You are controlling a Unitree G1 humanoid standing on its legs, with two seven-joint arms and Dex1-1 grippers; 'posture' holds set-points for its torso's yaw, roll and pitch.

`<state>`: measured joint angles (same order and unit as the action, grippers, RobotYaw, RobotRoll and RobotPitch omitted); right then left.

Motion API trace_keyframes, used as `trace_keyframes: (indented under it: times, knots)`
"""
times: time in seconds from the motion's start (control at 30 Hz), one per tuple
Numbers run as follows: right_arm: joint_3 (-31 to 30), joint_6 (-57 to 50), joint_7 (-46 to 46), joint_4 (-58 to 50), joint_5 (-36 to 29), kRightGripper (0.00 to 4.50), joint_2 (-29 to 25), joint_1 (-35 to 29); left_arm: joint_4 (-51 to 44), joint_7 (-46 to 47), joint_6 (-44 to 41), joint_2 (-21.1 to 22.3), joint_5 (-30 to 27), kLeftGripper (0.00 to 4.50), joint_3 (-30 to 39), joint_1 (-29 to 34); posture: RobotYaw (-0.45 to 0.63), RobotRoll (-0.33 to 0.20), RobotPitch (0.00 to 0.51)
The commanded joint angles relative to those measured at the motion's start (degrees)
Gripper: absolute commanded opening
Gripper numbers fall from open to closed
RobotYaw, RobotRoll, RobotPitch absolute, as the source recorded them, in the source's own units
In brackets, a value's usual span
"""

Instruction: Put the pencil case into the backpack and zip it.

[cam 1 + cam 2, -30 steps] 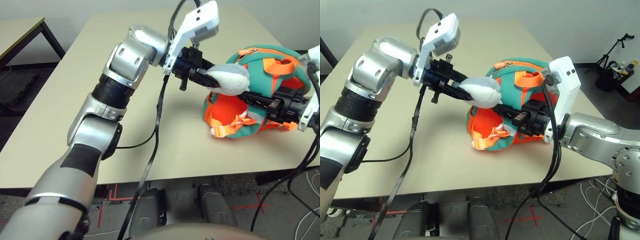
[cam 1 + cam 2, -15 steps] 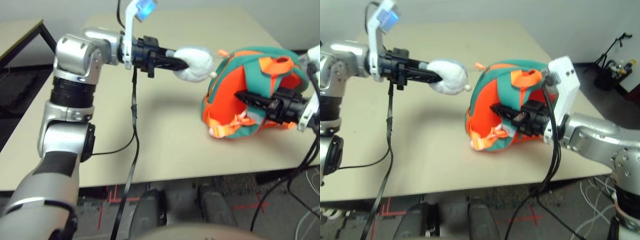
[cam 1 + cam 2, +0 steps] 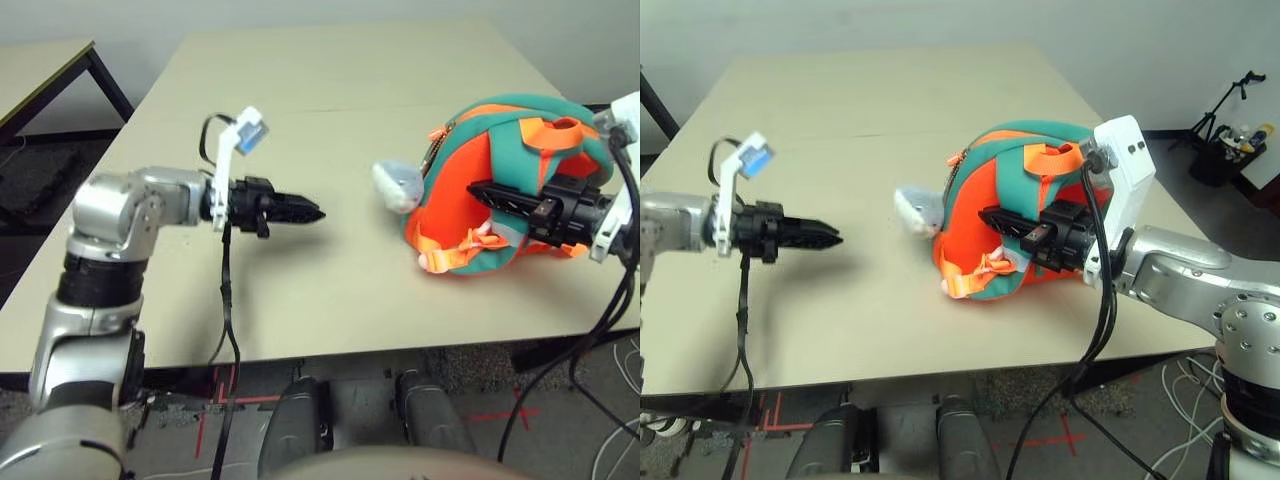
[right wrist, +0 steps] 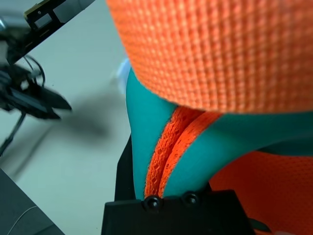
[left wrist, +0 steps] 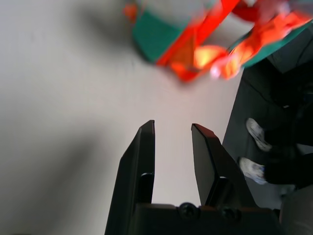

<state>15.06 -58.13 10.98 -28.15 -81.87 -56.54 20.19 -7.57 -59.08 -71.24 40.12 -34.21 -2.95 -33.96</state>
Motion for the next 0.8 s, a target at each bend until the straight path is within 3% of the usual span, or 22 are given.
trace_keyframes:
  times: [0.03,0.1,0.2,0.3,0.47,0.63,0.73,0.8]
  knots:
    - [-0.5,-0.3,1.0,-0.8,0.2,0.15,0.4,0.8,-1.4,2.1,2.5,-0.7,1.1,1.54,-3.2,3.1,-0.10,0.000,0.070]
    - [-0.6,-0.4,1.1,-0.7,0.4,0.15,0.5,1.0,-1.0,2.6,5.7,-0.6,2.6,1.54,-4.7,3.5,-0.11,0.000,0.070]
    - [-0.7,-0.5,1.2,-0.6,0.4,0.15,0.6,1.4,1.5,3.4,11.3,-1.3,4.8,0.94,-4.8,0.8,-0.11,0.000,0.069]
    - [-0.7,-0.7,1.2,-0.6,0.5,0.15,0.7,1.5,7.3,1.9,27.5,-0.1,12.0,1.20,-6.1,-5.9,-0.11,0.000,0.066]
    - [-1.1,-0.8,1.8,-0.3,1.0,0.15,0.8,2.0,22.4,-3.4,50.3,0.6,22.3,2.78,-9.3,-17.7,-0.10,0.000,0.064]
    - [-2.0,-1.0,2.8,0.0,2.1,0.15,1.5,3.0,41.3,-11.9,68.2,-3.8,27.8,4.47,-12.4,-28.9,-0.09,0.000,0.050]
    - [-2.3,-1.2,3.2,-0.1,2.6,0.15,1.9,3.2,49.5,-16.4,76.8,-7.5,28.6,4.50,-12.5,-32.8,-0.11,0.000,0.039]
    - [-2.3,-1.4,3.4,-0.3,2.8,0.15,2.1,3.3,55.5,-18.0,86.4,-9.1,32.3,4.50,-14.3,-35.6,-0.11,0.000,0.034]
